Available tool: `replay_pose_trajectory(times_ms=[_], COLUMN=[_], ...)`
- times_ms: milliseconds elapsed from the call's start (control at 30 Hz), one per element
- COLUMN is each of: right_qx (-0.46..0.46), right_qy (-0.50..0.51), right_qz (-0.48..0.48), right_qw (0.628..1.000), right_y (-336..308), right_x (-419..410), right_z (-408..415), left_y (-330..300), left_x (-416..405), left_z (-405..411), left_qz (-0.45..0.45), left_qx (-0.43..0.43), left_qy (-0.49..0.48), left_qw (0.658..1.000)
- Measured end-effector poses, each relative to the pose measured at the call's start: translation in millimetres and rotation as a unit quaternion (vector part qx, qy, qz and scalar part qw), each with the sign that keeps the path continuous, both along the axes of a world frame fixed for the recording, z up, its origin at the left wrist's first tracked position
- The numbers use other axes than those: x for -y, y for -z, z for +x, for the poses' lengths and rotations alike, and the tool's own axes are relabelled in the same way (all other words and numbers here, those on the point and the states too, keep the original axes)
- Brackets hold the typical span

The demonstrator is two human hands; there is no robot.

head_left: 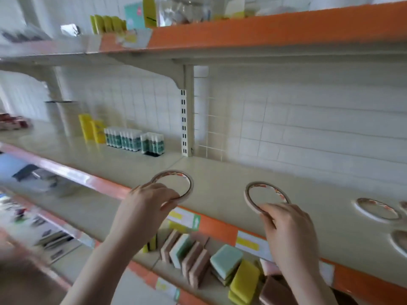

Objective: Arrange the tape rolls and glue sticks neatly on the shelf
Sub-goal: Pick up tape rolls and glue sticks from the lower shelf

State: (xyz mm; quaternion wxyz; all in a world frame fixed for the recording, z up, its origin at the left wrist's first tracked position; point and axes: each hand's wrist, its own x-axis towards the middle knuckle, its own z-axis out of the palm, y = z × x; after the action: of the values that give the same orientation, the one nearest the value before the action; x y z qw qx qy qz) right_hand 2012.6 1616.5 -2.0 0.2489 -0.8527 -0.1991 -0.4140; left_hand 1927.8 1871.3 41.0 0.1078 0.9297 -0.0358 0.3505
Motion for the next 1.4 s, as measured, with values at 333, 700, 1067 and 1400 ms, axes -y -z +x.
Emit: replay_pose_trajectory(times_ms=[333, 700, 1067, 1400], right_qx=[0.011, -0.021, -0.020, -0.037], right_qy=[-0.055, -0.101, -0.102, -0.043], right_qz=[-0.003, -0.016, -0.017, -0.007], right_qw=[0.998, 0.995, 0.994, 0.998], right_y=[-6.6, -34.8, -33.8, -52.7], right_x=[-173.3, -387.1, -594.9, -775.5], right_z=[38.4, 114.1, 131.3, 121.4], left_y=[8.9, 2.1, -1.0, -25.2], left_x=[-153.1, -366.4, -586.1, -775.6], left_z=[19.4, 71.7, 95.5, 106.6], left_qz=[-0.006, 0.008, -0.010, 0.024], left_qx=[0.002, -0.002, 0.021, 0.031], left_qy=[-0.054, -0.062, -0.058, 0.009], left_qw=[0.999, 0.998, 0.998, 0.999])
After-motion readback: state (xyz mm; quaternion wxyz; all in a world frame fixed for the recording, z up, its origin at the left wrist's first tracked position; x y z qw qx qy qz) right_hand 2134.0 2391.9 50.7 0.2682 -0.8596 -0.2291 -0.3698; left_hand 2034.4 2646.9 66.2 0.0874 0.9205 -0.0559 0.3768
